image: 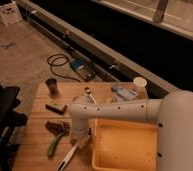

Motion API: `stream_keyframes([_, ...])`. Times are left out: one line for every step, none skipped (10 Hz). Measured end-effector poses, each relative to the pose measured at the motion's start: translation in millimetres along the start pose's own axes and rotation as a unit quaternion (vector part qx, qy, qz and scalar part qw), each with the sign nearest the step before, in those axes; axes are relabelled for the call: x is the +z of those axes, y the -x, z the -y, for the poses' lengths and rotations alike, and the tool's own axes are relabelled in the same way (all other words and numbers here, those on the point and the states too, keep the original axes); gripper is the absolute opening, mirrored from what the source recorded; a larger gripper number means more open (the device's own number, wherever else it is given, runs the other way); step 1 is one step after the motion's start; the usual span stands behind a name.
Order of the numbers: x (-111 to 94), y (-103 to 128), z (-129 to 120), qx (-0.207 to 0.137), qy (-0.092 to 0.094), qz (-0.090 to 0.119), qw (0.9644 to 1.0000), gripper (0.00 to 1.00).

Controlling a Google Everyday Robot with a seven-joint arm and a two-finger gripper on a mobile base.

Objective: Place brush in paper cup

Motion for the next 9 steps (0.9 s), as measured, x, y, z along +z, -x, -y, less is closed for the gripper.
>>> stream_keyframes([-4, 0, -4, 0.0, -0.01, -0.014, 0.9999, 0.16])
stream_keyframes([-13, 1, -4, 0.0, -0.025, -0.026, 0.9994, 0.08])
stream_keyframes([-24, 4, -3, -0.002, -0.042, -0.04, 0.9983, 0.01])
stream_keyframes([-38, 7, -2, -0.005, -0.058, -0.058, 0.9967, 0.0])
stream_keyframes([-52, 8, -1, -0.002, -0.066, -0.074, 0.9951, 0.0])
stream_keyframes([-60, 9, 2, -0.003, -0.071, -0.084, 0.9939, 0.0])
stream_keyframes([-75, 6, 5, -0.003, -0.082, -0.096, 0.992, 0.0])
stream_keyframes([-88, 0, 10, -0.006, -0.092, -0.103, 0.9904, 0.0])
stream_keyframes([-95, -4, 18, -0.012, -0.1, -0.105, 0.9894, 0.0])
